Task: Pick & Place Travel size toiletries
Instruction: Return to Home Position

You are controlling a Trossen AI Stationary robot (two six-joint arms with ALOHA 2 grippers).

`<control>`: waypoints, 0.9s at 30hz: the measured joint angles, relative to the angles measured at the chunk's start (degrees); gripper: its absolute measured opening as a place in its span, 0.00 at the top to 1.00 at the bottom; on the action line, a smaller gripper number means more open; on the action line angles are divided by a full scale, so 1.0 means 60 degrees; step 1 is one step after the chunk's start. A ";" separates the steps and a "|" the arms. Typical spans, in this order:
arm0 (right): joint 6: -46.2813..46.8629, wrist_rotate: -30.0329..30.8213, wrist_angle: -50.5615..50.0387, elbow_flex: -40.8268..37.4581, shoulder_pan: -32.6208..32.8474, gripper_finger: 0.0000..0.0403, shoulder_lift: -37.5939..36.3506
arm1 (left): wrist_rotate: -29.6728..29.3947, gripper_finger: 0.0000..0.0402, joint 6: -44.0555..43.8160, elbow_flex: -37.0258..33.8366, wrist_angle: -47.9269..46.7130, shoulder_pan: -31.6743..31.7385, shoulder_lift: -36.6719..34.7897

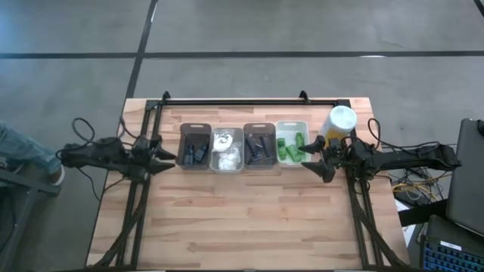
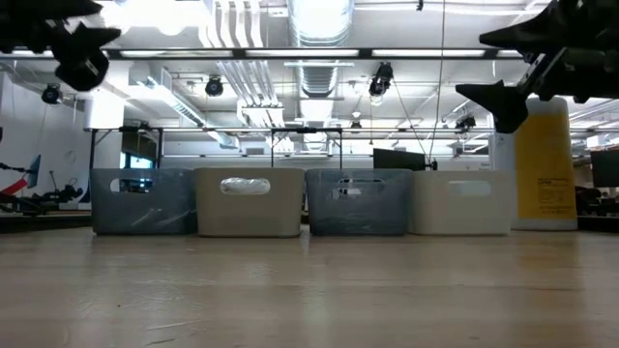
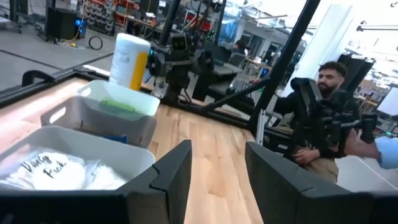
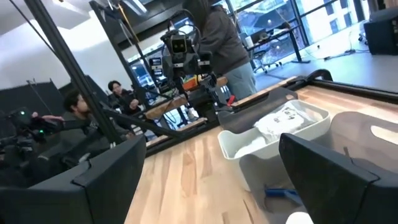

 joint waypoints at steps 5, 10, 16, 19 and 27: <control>-0.0552 0.0004 -0.0124 0.0000 0.0000 0.10 -0.0043 | 0.0001 0.61 -0.0004 -0.1481 0.1477 0.0000 -0.0015; -0.0733 0.0270 -0.0378 0.0000 0.0000 0.10 -0.0047 | 0.0031 0.61 0.0000 -0.2842 0.2505 0.0000 -0.0014; -0.0735 0.0366 -0.1615 0.0004 -0.0007 0.10 -0.0042 | 0.0300 0.61 0.0069 -0.3335 0.4224 0.0040 0.0324; -0.0737 0.0406 -0.2365 0.0004 0.0000 0.10 -0.0040 | 0.0371 0.61 0.0073 -0.3357 0.3956 0.0099 0.0170; -0.0766 0.1648 -0.2856 0.0004 0.0000 0.10 -0.0040 | 0.0449 0.61 0.0073 -0.3359 0.3874 0.0856 0.0117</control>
